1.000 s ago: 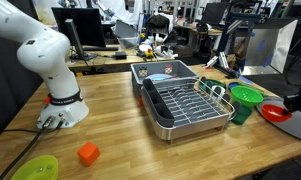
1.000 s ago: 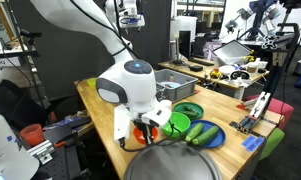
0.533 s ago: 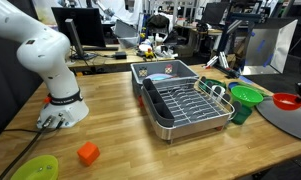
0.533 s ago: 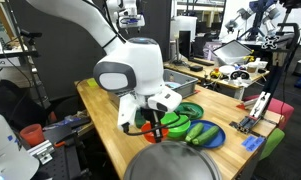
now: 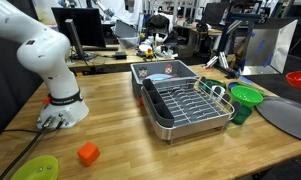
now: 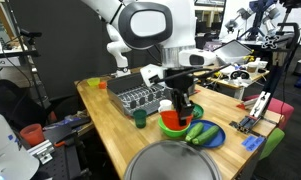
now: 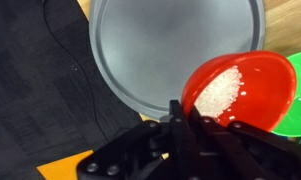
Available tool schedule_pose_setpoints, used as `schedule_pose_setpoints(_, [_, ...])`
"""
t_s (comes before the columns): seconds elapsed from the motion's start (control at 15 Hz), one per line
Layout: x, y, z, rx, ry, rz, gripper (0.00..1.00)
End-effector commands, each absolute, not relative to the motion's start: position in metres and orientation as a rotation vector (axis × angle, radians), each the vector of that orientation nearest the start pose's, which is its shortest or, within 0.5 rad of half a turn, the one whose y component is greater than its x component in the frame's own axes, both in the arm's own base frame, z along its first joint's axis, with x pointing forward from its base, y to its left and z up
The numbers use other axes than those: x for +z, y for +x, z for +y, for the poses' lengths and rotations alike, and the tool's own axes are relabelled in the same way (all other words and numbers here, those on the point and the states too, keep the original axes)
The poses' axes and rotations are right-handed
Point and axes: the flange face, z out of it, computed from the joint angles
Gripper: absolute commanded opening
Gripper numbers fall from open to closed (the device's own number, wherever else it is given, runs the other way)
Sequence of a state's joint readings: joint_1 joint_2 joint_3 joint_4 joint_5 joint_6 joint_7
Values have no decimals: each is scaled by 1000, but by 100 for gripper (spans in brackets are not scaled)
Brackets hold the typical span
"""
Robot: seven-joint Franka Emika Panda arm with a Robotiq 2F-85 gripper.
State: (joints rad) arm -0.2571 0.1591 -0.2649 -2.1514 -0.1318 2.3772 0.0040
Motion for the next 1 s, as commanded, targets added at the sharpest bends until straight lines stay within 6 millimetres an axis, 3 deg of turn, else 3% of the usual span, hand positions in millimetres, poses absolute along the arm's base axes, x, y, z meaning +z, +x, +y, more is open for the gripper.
schedule_pose_setpoints(0.0, [342, 515, -275, 48, -3260, 699, 2])
schedule_pose_setpoints(0.13, [342, 527, -263, 42, -3237, 676, 2])
schedule_pose_setpoints(0.2, [345, 520, -264, -3, -3245, 670, 7])
schedule_pose_setpoints(0.73, [341, 526, -262, 21, -3247, 666, 7])
schedule_pose_setpoints(0.8, [341, 526, -262, 22, -3247, 666, 2])
schedule_pose_setpoints(0.93, [341, 532, -258, 81, -3285, 638, 2])
